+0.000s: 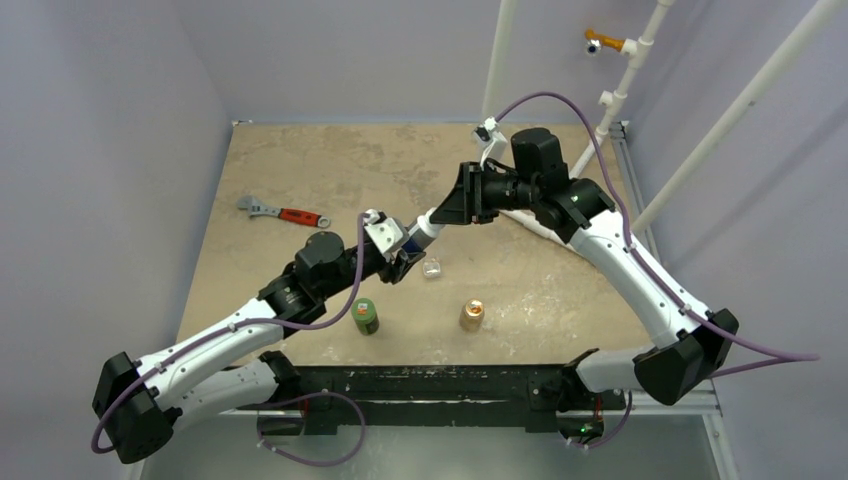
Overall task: Sort the pills into containers
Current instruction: Screw the lid of the pill bottle onto the pill bottle.
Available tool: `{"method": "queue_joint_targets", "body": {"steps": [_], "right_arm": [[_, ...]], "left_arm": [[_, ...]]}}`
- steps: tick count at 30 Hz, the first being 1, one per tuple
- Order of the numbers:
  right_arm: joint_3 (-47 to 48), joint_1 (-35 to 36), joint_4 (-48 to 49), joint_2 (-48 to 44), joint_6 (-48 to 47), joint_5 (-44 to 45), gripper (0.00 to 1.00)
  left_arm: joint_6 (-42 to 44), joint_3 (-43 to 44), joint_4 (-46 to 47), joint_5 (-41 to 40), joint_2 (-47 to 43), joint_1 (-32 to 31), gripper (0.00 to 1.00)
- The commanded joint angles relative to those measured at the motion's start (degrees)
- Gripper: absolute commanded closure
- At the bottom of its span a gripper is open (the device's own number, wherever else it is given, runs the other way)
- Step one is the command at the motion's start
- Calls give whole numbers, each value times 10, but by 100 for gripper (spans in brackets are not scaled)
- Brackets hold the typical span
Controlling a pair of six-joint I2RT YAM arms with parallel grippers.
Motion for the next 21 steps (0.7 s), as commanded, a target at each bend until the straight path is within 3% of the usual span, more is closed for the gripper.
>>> {"method": "queue_joint_targets", "body": {"steps": [1,21], "right_arm": [[22,12,-36,5,18,4,89],[82,13,-87,38,56,-17,84]], "left_arm": [[8,4,117,-18,-7,0,100],[99,-12,192,-94,6,-41,100]]}}
